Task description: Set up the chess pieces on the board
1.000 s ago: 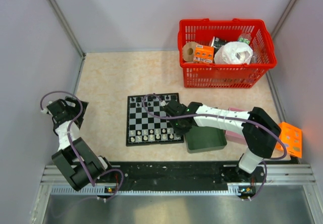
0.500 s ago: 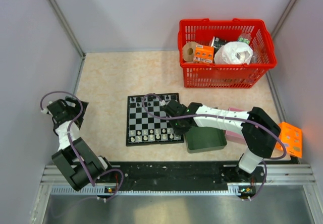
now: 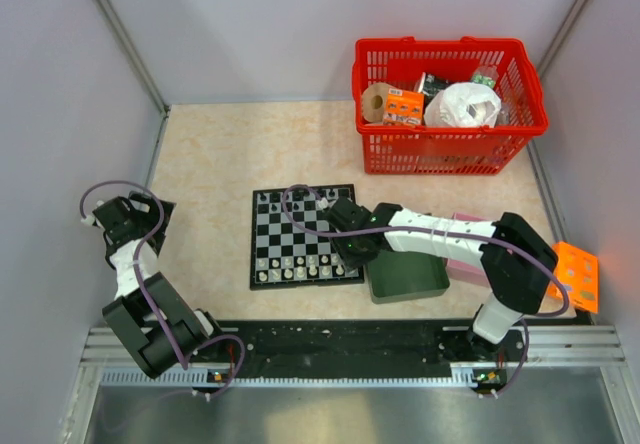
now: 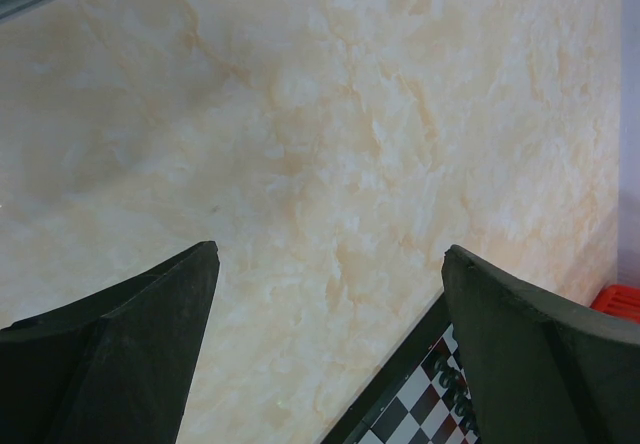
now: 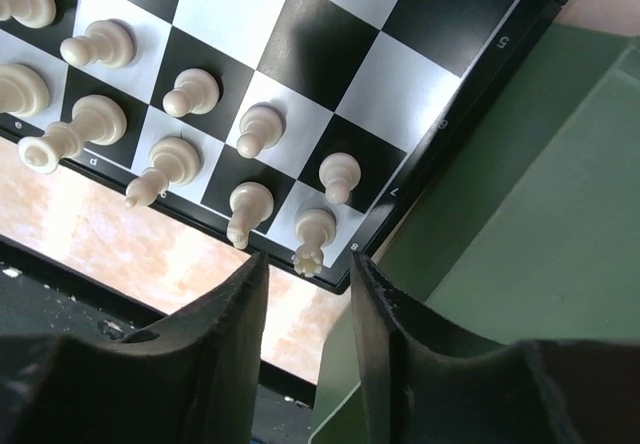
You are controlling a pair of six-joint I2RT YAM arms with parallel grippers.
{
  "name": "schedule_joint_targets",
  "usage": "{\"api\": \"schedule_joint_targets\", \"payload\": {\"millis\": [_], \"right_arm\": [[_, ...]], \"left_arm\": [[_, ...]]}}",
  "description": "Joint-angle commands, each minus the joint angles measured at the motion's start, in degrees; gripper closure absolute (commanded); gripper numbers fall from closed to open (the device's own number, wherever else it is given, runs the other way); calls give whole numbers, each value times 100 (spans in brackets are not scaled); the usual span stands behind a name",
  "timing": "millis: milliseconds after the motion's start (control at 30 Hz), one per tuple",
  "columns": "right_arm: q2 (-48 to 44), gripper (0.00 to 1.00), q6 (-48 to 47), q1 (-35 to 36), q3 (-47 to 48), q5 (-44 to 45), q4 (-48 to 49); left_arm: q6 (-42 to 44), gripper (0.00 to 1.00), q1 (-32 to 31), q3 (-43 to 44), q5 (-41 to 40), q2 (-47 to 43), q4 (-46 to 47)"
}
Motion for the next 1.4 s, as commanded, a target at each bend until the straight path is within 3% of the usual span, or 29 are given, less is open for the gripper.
{"api": "schedule_joint_targets", "payload": {"millis": [0,267,600,833,967,1000,1167,1367], "right_arm": [[-574,58,-32,66,221,233,34],[-1830,22,65,-284,-164,1595,280],[-3631,10,408,-2216,-1833,2274,1263],[-3994,8,532,-4230,-2564,648,1950],[-3591,5,118,-4354,-2521,752,2100],[-3459,1,66,-4363,-2477,779,2091],[-3132,1,65,-4390,-2564,954,2300],[-3509,1,-23,-4390,-2775,1490,2617]], "left_arm": [[56,1,52,49,-85,-28,155],[21,1,52,128,-76,-2,128],[21,1,43,181,64,-186,136],[20,1,-299,224,311,-512,454],[257,1,-773,496,-197,-485,209],[415,1,-1009,575,-408,-494,138],[1092,1,-2354,1217,-1955,-424,-416],[1224,1,-2821,955,-2440,-643,101]]}}
